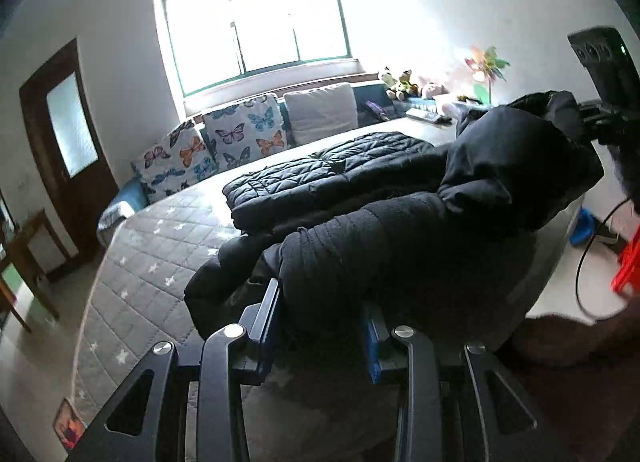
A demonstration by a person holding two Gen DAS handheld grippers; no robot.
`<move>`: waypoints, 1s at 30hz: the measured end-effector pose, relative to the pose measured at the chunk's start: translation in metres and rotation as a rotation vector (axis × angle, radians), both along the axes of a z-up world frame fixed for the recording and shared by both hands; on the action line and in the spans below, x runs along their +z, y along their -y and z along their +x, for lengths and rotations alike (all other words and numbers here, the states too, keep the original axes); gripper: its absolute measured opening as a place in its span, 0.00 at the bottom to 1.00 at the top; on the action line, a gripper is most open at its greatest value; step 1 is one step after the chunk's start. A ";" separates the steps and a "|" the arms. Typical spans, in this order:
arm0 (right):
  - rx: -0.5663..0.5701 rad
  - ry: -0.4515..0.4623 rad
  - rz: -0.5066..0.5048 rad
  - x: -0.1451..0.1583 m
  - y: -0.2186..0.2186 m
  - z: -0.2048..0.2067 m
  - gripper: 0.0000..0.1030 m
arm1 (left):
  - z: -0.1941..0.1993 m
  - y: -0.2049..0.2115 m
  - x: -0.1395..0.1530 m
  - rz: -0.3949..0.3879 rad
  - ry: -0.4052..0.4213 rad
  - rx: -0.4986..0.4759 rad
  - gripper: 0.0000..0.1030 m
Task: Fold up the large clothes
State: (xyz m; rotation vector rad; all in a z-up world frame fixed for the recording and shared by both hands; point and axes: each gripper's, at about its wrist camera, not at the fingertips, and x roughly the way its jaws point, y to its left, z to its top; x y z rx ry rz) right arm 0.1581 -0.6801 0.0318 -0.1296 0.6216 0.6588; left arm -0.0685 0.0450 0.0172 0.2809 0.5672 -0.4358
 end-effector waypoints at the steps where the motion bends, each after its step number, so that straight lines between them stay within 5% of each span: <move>1: 0.004 0.018 -0.002 0.003 -0.001 0.007 0.18 | -0.002 0.000 0.002 -0.008 -0.002 0.007 0.36; 12: -0.002 0.179 -0.027 0.032 0.009 0.098 0.18 | 0.096 0.001 0.072 -0.061 0.031 0.066 0.36; 19: -0.087 0.218 -0.052 0.036 0.017 0.185 0.18 | 0.206 0.023 0.104 -0.045 0.064 0.093 0.36; 25: -0.155 0.208 -0.125 0.018 0.015 0.264 0.18 | 0.324 0.045 0.100 -0.005 -0.005 0.124 0.36; 30: -0.225 0.072 -0.139 -0.022 0.023 0.326 0.18 | 0.409 0.060 0.073 -0.008 -0.141 0.151 0.37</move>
